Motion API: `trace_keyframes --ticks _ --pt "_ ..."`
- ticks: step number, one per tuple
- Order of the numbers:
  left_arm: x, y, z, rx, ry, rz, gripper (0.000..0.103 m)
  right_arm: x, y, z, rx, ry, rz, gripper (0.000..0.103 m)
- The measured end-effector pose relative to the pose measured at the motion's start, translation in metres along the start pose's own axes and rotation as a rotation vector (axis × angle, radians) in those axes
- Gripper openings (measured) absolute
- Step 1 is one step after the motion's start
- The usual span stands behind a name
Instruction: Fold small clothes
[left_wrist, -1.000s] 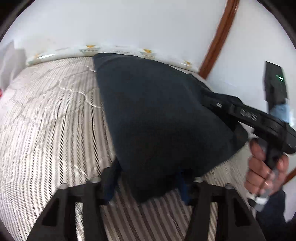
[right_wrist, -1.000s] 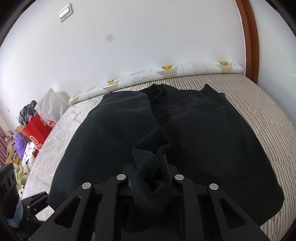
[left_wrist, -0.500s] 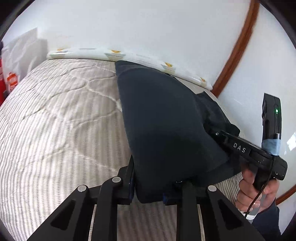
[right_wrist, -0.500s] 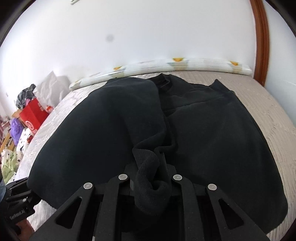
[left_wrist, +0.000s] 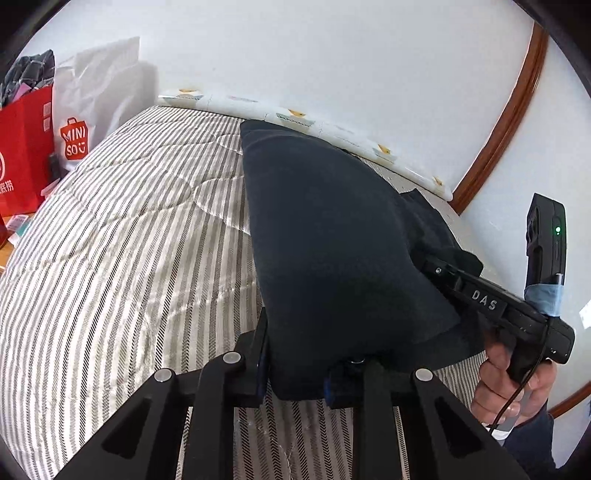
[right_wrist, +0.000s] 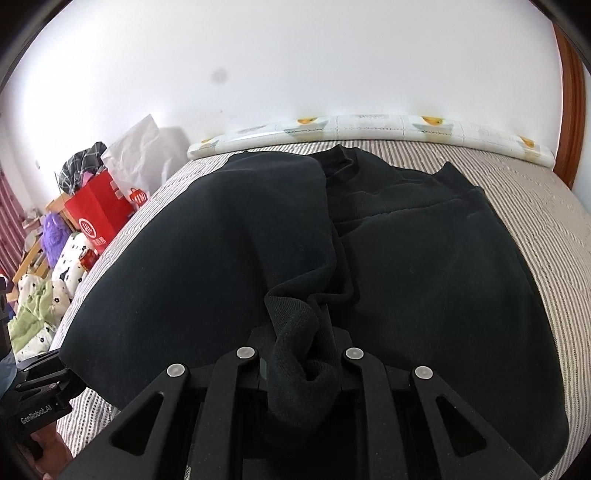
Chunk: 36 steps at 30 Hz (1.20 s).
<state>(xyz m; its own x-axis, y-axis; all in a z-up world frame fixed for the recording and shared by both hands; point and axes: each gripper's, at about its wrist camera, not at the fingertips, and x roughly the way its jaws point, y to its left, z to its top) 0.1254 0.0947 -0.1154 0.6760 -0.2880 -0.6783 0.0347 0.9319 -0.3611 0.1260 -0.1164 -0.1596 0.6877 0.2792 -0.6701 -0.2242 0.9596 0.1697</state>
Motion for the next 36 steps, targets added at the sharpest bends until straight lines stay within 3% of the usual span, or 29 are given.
trace_keyframes --ticks 6,14,18,22,28,33,36 --pt "-0.001 -0.006 -0.010 0.015 0.004 0.014 0.033 -0.020 -0.015 0.003 0.045 -0.046 0.042 0.014" --pt "0.019 -0.026 -0.009 0.075 0.029 0.106 0.042 -0.053 -0.027 0.010 0.055 -0.143 0.031 0.013" --pt "0.022 -0.031 -0.008 0.093 0.034 0.116 0.047 -0.075 -0.046 0.007 0.075 -0.201 -0.004 0.013" --pt "0.023 -0.042 -0.010 0.133 0.047 0.077 0.053 -0.095 -0.075 -0.006 0.115 -0.242 -0.036 0.013" --pt "0.026 -0.059 -0.013 0.181 0.038 0.074 0.051 -0.103 -0.102 -0.041 0.140 -0.211 -0.084 0.013" --pt "0.021 -0.058 -0.017 0.179 0.038 0.068 0.051 -0.093 -0.102 -0.044 0.131 -0.164 -0.092 0.015" --pt "0.014 -0.059 -0.018 0.173 0.030 0.030 0.051 -0.096 -0.102 -0.036 0.136 -0.168 -0.088 0.026"
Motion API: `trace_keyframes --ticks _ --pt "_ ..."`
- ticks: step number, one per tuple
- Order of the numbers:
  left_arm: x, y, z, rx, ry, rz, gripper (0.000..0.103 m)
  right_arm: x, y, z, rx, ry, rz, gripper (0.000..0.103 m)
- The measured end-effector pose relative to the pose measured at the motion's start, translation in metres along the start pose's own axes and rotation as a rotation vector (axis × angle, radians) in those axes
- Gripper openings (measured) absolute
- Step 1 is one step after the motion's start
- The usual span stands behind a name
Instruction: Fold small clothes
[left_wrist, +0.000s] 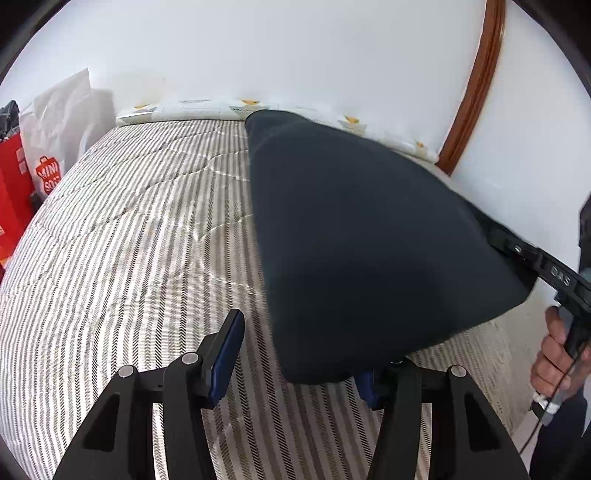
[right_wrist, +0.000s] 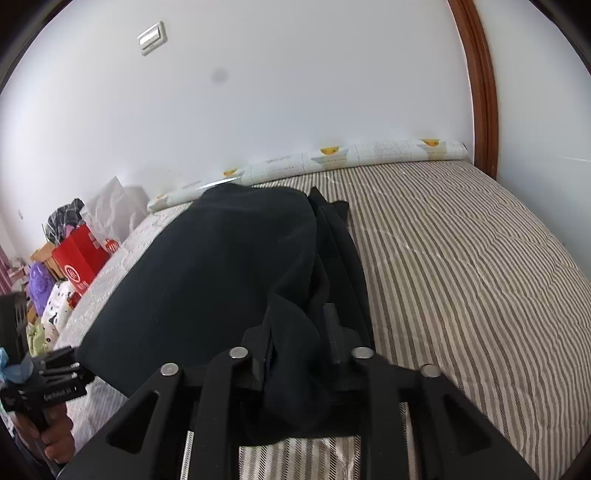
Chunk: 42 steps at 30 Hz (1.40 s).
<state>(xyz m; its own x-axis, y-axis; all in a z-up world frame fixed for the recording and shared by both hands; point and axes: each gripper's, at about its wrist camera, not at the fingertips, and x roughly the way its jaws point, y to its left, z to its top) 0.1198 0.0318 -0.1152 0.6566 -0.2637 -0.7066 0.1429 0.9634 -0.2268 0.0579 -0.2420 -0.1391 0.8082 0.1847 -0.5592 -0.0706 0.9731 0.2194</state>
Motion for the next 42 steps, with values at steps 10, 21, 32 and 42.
trace_keyframes --ticks 10,21,32,42 --pt "0.009 -0.014 0.005 0.035 0.004 0.004 0.051 0.051 -0.003 0.019 0.045 0.095 -0.001 0.035" --pt "0.020 -0.016 0.007 0.050 0.059 0.003 0.054 0.020 -0.033 0.029 0.058 -0.021 -0.006 0.007" --pt "-0.015 -0.009 -0.002 0.078 0.036 -0.056 0.052 0.013 -0.015 0.015 -0.049 0.032 -0.182 0.017" --pt "-0.070 -0.008 0.002 0.081 -0.073 -0.088 0.052 -0.010 -0.017 -0.006 -0.081 0.101 -0.247 0.020"
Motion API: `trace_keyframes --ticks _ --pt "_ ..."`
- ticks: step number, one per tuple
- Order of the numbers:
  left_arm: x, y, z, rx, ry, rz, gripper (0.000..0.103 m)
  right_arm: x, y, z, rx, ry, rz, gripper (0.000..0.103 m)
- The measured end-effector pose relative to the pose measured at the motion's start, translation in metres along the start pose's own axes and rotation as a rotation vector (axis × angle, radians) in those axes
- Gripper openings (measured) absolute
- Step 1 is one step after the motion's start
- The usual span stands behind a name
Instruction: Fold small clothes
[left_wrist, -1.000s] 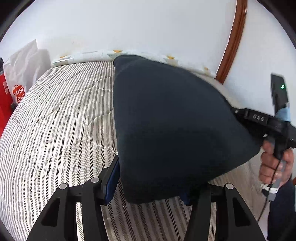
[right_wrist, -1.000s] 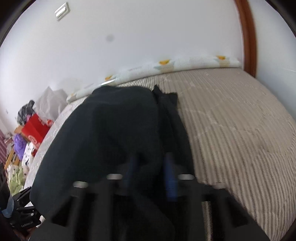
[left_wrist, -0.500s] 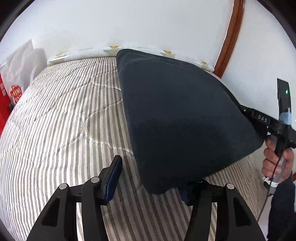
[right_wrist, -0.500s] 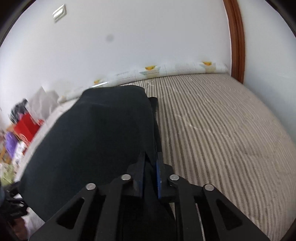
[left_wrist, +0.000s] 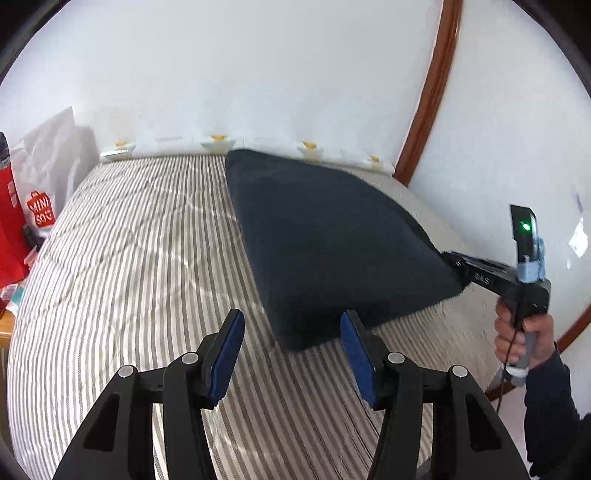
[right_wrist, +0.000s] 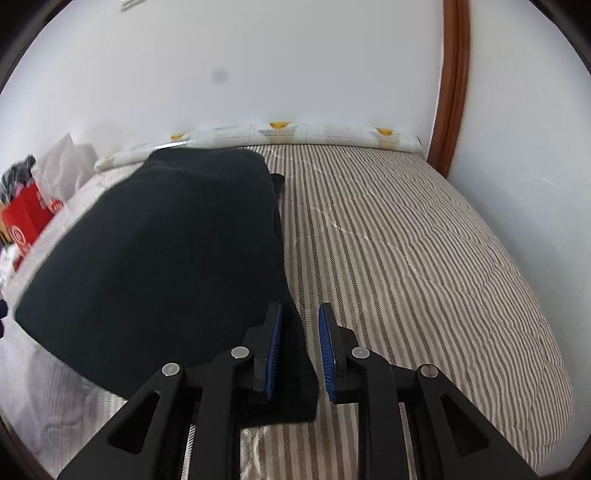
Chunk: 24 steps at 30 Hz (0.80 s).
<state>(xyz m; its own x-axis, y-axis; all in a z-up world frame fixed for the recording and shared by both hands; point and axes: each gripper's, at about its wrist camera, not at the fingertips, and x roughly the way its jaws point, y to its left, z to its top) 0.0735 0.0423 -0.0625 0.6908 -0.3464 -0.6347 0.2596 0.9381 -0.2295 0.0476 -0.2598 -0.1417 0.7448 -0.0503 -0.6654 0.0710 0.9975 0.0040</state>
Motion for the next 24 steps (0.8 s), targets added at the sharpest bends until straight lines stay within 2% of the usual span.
trace_keyframes --ticks 4,6,8,10,13,16,20,22,24 --pt "0.021 0.002 0.019 -0.006 0.014 0.002 0.052 -0.018 0.000 0.016 -0.003 -0.021 0.003 0.021" --pt "0.040 0.005 0.026 -0.003 0.048 0.020 0.052 -0.023 0.002 0.025 -0.013 -0.034 -0.009 0.025" --pt "0.054 0.006 0.023 -0.005 0.080 0.015 0.053 -0.027 0.001 0.036 -0.009 -0.048 -0.014 0.036" --pt "0.070 0.006 0.018 0.004 0.119 0.025 0.054 -0.026 0.001 0.045 -0.008 -0.055 -0.019 0.038" --pt "0.076 0.012 0.014 0.000 0.136 0.010 0.054 -0.016 0.002 0.061 -0.013 -0.046 -0.021 0.040" --pt "0.070 0.017 0.025 -0.027 0.133 0.001 0.054 0.004 0.008 0.080 -0.031 -0.008 0.001 0.040" --pt "0.072 0.020 0.048 0.003 0.109 0.081 0.053 0.033 0.017 0.103 -0.038 0.025 0.034 0.042" --pt "0.080 0.025 0.061 -0.012 0.107 0.093 0.053 0.049 0.020 0.115 -0.037 0.046 0.062 0.043" --pt "0.089 0.029 0.072 -0.029 0.116 0.109 0.053 0.065 0.026 0.124 -0.052 0.062 0.053 0.043"
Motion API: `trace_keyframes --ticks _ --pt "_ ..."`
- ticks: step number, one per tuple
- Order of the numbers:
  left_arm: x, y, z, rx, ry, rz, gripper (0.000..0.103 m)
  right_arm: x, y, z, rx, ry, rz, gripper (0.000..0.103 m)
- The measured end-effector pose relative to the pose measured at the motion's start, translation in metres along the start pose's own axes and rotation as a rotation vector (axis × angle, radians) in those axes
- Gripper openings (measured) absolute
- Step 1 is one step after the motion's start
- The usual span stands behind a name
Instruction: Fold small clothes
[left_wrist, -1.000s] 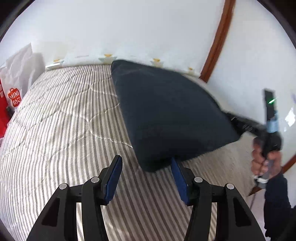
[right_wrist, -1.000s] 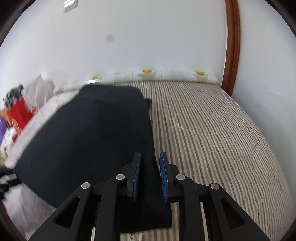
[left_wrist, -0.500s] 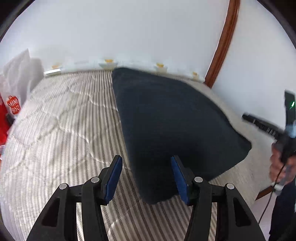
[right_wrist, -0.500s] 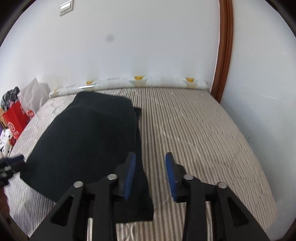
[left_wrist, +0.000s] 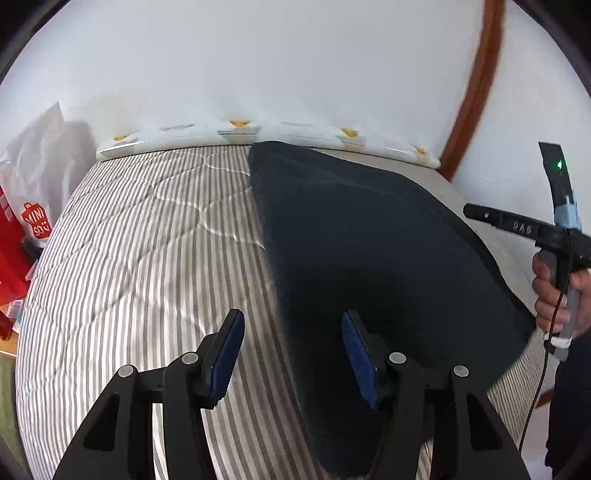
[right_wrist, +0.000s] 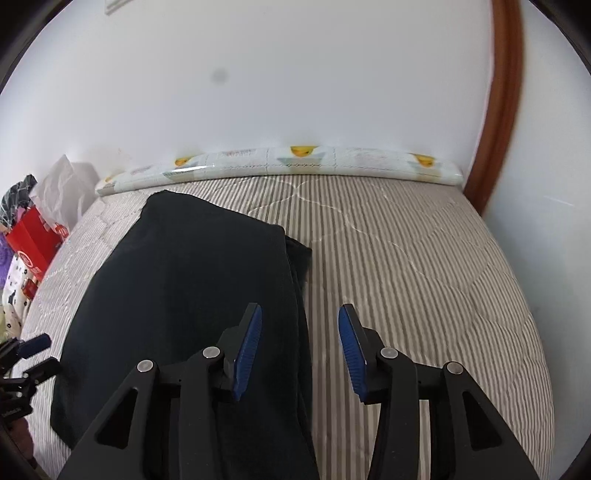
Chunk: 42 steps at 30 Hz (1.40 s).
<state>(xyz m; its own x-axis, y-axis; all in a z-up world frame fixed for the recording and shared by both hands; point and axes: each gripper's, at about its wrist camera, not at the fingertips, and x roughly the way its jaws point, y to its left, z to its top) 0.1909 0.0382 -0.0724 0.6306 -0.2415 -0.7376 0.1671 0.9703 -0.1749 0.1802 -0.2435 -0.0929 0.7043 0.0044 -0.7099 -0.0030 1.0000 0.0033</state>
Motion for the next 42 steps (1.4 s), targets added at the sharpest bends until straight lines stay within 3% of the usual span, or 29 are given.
trace_keyframes --ticks 2,5,13,15,16,17,18,20,23,28,30,35,42 --pt "0.007 0.003 0.012 -0.013 0.003 0.007 0.053 0.018 0.003 0.011 -0.004 0.034 -0.001 0.043" --pt "0.018 0.005 0.026 -0.018 0.004 0.013 0.053 0.039 0.004 0.023 0.020 0.077 0.062 0.043" --pt "0.047 0.008 0.044 -0.031 0.021 -0.013 0.053 0.088 0.014 0.043 0.009 0.112 0.055 0.040" --pt "0.052 0.008 0.046 -0.036 0.022 -0.026 0.053 0.098 0.012 0.048 0.031 0.127 0.105 0.033" --pt "0.053 0.008 0.046 -0.039 0.020 -0.030 0.053 0.104 0.010 0.050 0.046 0.133 0.130 0.025" --pt "0.055 0.009 0.046 -0.042 0.020 -0.035 0.053 0.106 0.010 0.051 0.053 0.135 0.149 0.009" --pt "0.056 0.009 0.047 -0.044 0.022 -0.039 0.053 0.107 0.009 0.054 0.049 0.131 0.150 0.003" --pt "0.056 0.010 0.048 -0.049 0.026 -0.043 0.053 0.099 0.005 0.058 0.039 0.103 0.138 0.002" --pt "0.055 0.009 0.047 -0.040 0.027 -0.039 0.053 0.087 -0.010 0.064 0.079 0.049 0.146 0.002" --pt "0.053 0.008 0.046 -0.035 0.023 -0.031 0.053 0.104 0.003 0.064 0.025 0.110 0.089 0.004" --pt "0.052 0.008 0.045 -0.042 0.024 -0.033 0.053 0.093 0.006 0.063 -0.004 0.091 0.070 0.009" --pt "0.045 0.006 0.040 -0.048 0.022 -0.036 0.053 0.063 -0.007 0.048 0.025 0.103 0.089 0.039" --pt "0.028 0.004 0.021 -0.054 0.010 -0.079 0.051 0.040 -0.017 0.008 0.048 0.129 0.148 0.042"
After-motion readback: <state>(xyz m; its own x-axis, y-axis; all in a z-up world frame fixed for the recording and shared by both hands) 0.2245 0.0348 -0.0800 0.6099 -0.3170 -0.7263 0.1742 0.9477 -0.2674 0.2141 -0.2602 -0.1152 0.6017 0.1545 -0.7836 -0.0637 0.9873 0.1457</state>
